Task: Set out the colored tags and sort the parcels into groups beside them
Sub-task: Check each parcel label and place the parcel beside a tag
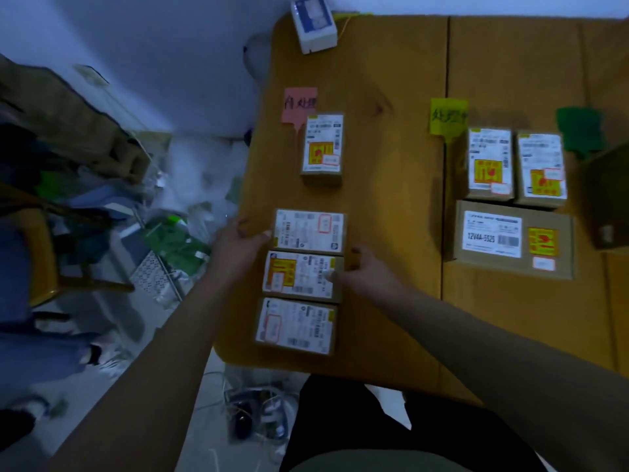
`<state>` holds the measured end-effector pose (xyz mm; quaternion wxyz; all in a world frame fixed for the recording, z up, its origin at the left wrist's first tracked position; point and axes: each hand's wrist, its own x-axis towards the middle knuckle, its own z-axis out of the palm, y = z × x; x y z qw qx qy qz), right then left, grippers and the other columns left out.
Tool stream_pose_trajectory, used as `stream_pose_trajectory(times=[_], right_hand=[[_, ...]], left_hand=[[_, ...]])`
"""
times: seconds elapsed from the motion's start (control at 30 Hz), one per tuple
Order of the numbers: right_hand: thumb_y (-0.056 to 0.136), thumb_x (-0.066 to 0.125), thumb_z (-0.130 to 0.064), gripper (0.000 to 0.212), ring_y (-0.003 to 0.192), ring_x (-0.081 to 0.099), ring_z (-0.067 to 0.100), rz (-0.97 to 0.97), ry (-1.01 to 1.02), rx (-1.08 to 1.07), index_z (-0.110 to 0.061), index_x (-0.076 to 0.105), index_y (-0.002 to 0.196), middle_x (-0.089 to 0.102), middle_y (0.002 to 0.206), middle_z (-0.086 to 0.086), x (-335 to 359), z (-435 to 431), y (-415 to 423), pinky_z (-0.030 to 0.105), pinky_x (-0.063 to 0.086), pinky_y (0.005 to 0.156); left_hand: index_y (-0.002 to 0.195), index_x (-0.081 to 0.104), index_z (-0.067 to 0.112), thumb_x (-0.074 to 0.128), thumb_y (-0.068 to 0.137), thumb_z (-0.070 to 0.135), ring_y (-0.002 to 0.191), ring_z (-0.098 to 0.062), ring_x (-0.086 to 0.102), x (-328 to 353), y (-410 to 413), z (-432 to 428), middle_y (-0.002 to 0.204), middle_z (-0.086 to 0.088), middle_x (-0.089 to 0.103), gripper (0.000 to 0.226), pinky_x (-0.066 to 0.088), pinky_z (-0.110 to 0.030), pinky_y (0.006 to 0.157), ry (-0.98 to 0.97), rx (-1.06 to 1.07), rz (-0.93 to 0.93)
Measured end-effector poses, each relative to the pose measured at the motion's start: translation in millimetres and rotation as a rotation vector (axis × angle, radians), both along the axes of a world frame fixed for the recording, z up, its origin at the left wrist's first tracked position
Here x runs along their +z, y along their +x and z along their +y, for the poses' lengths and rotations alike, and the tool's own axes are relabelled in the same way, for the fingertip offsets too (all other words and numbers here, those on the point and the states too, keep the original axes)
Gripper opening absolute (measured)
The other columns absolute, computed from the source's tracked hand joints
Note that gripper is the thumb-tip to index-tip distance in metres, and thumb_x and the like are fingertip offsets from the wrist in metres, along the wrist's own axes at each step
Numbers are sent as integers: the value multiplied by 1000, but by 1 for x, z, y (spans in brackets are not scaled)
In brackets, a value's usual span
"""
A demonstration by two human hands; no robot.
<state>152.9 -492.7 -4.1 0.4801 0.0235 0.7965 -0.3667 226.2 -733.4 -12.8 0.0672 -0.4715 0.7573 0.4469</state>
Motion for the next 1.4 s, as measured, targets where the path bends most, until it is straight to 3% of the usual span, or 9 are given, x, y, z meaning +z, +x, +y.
stream_pose_trajectory(times=[0.13,0.27,0.47,0.63,0.77,0.9,1.03,1.23,1.4], right_hand=[[77,92,-36,101,125,65,30,31,-8,-76,-18,30,155,62,144,7,-9,-13,18,52,56,103],[68,97,-34,105,130,60,32,118,22,-80,-15,36,151,54,148,11,-14,-19,25,54,55,103],[65,99,-35,103,131,60,31,131,14,-123,-16,43,150,57,145,10,-18,-20,28,54,55,103],[70,96,-31,77,123,65,30,116,-22,-146,-17,58,135,63,136,11,-23,-20,33,53,58,101],[76,92,-31,85,125,63,33,166,-52,-178,-21,49,149,54,143,13,-24,-24,33,53,57,103],[85,85,-30,78,123,63,35,204,-83,-197,-19,46,152,53,143,16,-28,-27,29,53,56,102],[91,79,-29,72,124,61,34,215,-87,-239,-18,45,154,52,144,16,-30,-23,23,52,54,105],[98,72,-22,72,128,59,36,255,-88,-301,-20,38,160,48,150,16,-30,-8,0,52,54,106],[98,71,-15,73,129,59,36,243,-104,-261,-22,35,162,47,150,18,-30,3,-17,53,54,105]], left_hand=[[159,11,49,81,67,65,143,-33,47,-8,-15,-6,163,-8,39,117,43,-57,113,171,-265,-59],[156,4,57,80,64,72,147,-36,38,-21,-28,-4,169,-9,22,120,37,-55,114,101,-430,-129],[151,31,40,87,71,52,120,-24,63,-30,-27,-4,144,-4,51,99,59,-43,91,111,-414,15],[131,36,41,90,74,35,91,-4,69,-22,-16,-2,109,13,65,79,56,-16,56,128,-329,147],[124,37,37,90,76,29,94,-9,70,-21,-5,0,110,10,65,72,63,-29,70,141,-209,221],[124,41,36,91,75,30,97,-7,70,-21,2,8,116,6,66,70,60,-17,62,181,-84,337],[136,49,29,86,81,19,112,-21,71,-19,13,2,127,-3,69,67,65,-40,82,209,128,479],[152,43,39,73,90,4,119,-27,69,-2,38,-59,141,-7,60,77,62,-47,89,330,392,661],[144,44,48,70,91,-2,128,-27,61,24,40,-93,149,-2,51,78,58,-54,94,297,192,615]])
